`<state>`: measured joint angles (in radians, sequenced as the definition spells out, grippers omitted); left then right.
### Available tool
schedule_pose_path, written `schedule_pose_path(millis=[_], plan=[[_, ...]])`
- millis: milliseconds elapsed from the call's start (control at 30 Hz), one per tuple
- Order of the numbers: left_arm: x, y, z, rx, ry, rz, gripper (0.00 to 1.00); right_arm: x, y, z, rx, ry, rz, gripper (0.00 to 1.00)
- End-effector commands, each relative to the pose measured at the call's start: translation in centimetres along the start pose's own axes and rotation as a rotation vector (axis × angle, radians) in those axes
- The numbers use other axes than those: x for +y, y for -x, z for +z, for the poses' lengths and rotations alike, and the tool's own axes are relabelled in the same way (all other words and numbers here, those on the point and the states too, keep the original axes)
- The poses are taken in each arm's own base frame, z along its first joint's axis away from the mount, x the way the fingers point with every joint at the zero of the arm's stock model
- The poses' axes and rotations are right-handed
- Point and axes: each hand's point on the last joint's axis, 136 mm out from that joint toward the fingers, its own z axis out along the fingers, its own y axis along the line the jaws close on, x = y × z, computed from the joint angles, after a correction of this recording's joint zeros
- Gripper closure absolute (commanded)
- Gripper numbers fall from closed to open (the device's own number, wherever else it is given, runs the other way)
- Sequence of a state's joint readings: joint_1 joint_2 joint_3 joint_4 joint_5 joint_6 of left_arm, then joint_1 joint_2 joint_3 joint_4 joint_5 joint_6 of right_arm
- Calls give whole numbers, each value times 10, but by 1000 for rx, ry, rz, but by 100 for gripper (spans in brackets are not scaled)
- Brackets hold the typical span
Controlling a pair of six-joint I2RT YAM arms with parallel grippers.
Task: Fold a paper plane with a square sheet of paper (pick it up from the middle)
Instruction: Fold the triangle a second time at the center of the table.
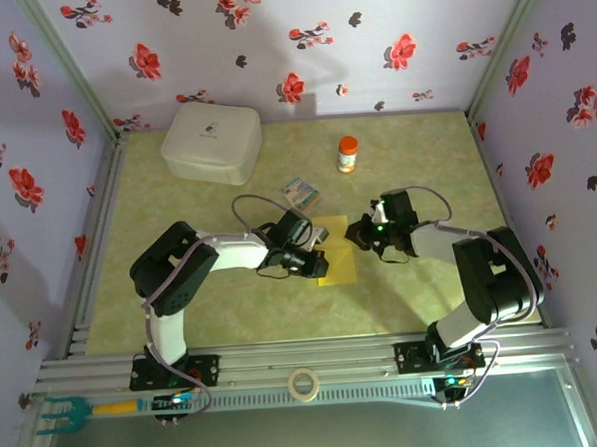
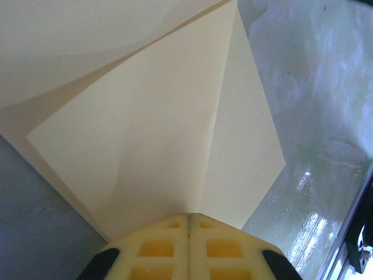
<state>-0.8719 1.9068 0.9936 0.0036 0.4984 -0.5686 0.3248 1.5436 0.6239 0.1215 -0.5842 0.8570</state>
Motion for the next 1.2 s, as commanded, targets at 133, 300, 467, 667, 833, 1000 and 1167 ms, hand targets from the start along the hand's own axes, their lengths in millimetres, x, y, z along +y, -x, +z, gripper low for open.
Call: schedule_pose_path(millis=[133,300,467,667,833,1000,1167], plan=[[23,-24,-3,89,103,-51,100,-44,-30,21,93,-111,64,100],[1,-1,-13,35,58,-34,100,-60,-34,22,81,-154,91,100],[-23,17,-15,4,-14,-19,100,-64,-35,20,73,-175,97,100],[-22,27,2,-6,-33,-47,100,-67,-36,21,77,-183,107,100],[-11,14,14,39,-13,-71,100,-71,-37,21,74,-195,111,100],[5,-10,10,84,58,-54,100,-74,-38,22,79,-205,118,100],[8,-22,2,98,71,-39,97,-75,-38,21,78,-212,115,100]])
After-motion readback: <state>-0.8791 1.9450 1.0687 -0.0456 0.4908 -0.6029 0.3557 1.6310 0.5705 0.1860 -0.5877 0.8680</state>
